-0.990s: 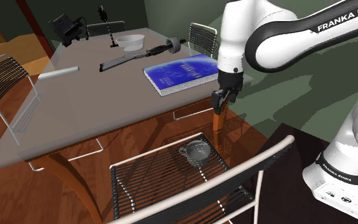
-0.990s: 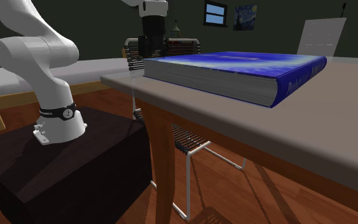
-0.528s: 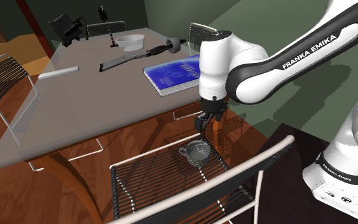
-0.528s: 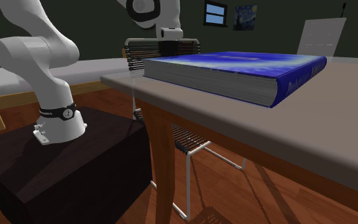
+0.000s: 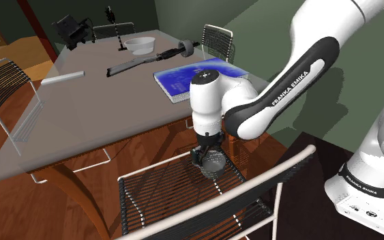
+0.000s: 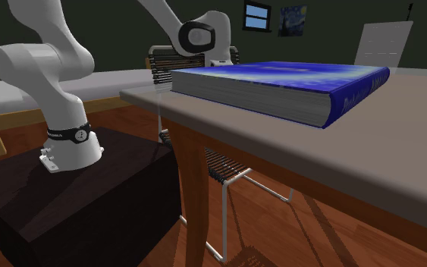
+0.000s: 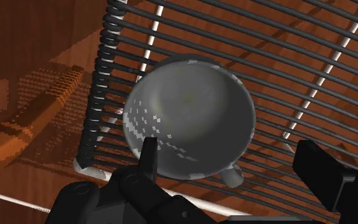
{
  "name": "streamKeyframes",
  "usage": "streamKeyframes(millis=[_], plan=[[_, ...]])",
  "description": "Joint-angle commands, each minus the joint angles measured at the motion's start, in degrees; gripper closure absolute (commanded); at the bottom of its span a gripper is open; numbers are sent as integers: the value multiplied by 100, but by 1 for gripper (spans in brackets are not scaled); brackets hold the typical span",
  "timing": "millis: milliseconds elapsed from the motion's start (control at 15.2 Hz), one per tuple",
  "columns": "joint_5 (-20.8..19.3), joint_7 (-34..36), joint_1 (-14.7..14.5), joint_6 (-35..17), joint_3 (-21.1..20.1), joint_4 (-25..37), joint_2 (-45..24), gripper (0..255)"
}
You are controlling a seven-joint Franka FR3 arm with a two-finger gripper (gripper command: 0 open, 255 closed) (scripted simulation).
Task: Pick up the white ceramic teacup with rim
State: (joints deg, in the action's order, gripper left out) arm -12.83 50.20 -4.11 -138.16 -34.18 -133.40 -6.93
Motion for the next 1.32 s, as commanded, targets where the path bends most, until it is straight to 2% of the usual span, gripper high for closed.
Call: streamKeyframes(millis=[0, 66, 660, 726, 1254], plan=[[-518, 498, -161, -121, 75, 288, -584, 0], [-693, 674, -259, -143, 131, 420, -803, 0], [-1225, 1068, -490, -563, 441, 424, -1329, 0], [-1219, 1065, -493, -547, 437, 440, -1330, 255], [-1221, 1068, -496, -544, 438, 447, -1335, 255]])
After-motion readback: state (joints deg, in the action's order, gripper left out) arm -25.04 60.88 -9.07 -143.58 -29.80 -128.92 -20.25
